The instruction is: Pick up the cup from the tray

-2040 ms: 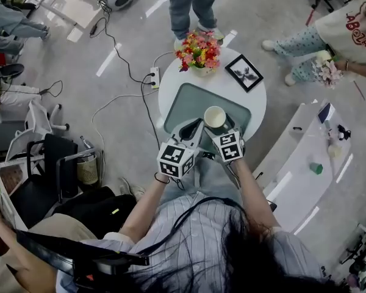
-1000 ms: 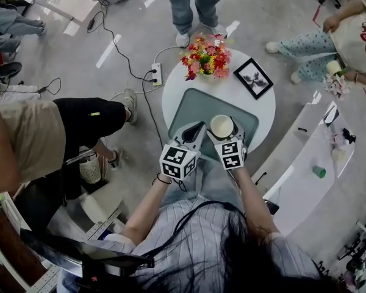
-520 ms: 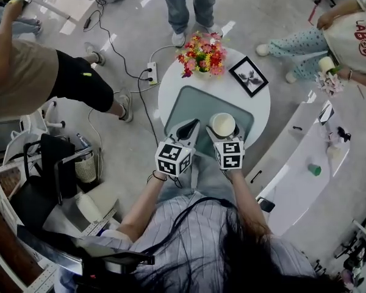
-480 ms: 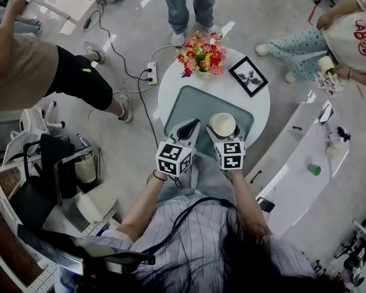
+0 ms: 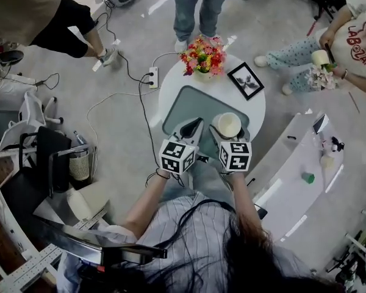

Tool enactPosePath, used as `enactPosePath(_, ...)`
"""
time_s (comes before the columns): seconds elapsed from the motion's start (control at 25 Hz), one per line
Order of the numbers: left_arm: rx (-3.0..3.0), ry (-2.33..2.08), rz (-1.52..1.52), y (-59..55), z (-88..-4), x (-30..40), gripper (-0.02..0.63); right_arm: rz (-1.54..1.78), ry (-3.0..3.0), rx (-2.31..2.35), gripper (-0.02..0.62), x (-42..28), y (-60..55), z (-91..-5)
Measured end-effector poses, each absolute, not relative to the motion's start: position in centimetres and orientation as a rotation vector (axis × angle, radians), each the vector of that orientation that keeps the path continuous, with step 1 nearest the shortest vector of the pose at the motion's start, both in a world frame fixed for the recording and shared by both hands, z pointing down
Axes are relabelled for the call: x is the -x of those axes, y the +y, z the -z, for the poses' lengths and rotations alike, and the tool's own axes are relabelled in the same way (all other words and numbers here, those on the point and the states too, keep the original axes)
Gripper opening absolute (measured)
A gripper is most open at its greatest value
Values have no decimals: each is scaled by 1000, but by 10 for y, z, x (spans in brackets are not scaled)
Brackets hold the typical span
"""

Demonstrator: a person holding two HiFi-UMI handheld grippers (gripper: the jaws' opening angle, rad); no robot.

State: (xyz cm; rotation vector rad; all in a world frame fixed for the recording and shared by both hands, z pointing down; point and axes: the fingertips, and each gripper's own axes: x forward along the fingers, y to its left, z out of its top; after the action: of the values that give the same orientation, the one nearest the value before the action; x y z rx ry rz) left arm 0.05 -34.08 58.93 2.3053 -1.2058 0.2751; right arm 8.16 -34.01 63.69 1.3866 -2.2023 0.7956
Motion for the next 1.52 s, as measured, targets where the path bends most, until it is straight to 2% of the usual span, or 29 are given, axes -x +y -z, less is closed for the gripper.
enactPosePath(0.72, -2378, -1243, -254, -299, -548, 7, 23, -847, -2254, -1412, 413, -77, -335, -591)
enactPosePath(1.12, -2400, -1245, -223, -273, -531, 68, 23, -870, -2228, -1499, 411, -39, -298, -571)
enactPosePath(1.52, -2519, -1101, -214, -237, -518, 99, 23, -852, -2163, -1646, 412, -6, -260, -553)
